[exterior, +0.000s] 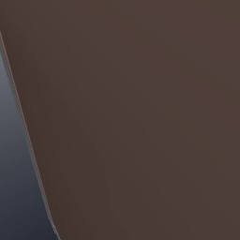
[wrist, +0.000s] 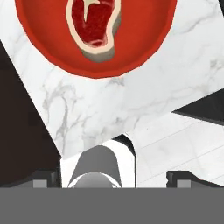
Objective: Take the fish, corn, and steak from the freezer and place them in the bowl on the counter.
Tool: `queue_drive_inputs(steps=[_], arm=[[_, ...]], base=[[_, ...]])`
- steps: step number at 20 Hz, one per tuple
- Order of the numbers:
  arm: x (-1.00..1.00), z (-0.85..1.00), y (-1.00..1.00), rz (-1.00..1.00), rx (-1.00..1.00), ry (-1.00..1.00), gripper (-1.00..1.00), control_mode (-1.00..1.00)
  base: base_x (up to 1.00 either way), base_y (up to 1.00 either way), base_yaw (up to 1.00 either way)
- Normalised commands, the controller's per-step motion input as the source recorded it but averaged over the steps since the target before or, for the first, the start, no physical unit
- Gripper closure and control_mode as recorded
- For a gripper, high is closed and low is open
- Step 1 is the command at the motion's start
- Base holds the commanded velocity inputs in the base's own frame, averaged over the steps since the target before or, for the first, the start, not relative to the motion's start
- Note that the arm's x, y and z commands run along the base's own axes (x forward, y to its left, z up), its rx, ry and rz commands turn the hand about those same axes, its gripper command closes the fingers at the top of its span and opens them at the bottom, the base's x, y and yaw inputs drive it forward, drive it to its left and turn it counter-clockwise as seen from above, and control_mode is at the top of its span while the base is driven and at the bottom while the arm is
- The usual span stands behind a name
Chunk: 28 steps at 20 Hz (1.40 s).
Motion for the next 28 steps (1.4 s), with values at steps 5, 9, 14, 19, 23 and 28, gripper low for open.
queue_drive_inputs(steps=[5, 9, 14, 19, 23, 28], arm=[[-1.00, 0.61, 0.17, -0.04, 0.11, -0.19, -1.00, -1.00], [-0.89, 0.07, 0.31, 0.00, 0.00, -0.14, -1.00, -1.00], [-0.43, 0.00, 0.03, 0.00, -0.03, 0.00, -1.00, -1.00], [-0.01, -0.02, 0.01, 0.01, -0.02, 0.00, -1.00, -1.00], [0.00, 0.00, 0.00, 0.00, 0.00, 0.00, -1.00, -1.00], [0.00, 0.00, 0.00, 0.00, 0.00, 0.00, -1.00, -1.00]], base=[[0.00, 0.00, 0.00], [0.00, 0.00, 0.00], [0.00, 0.00, 0.00], [0.00, 0.00, 0.00], [0.00, 0.00, 0.00], [0.00, 0.00, 0.00]])
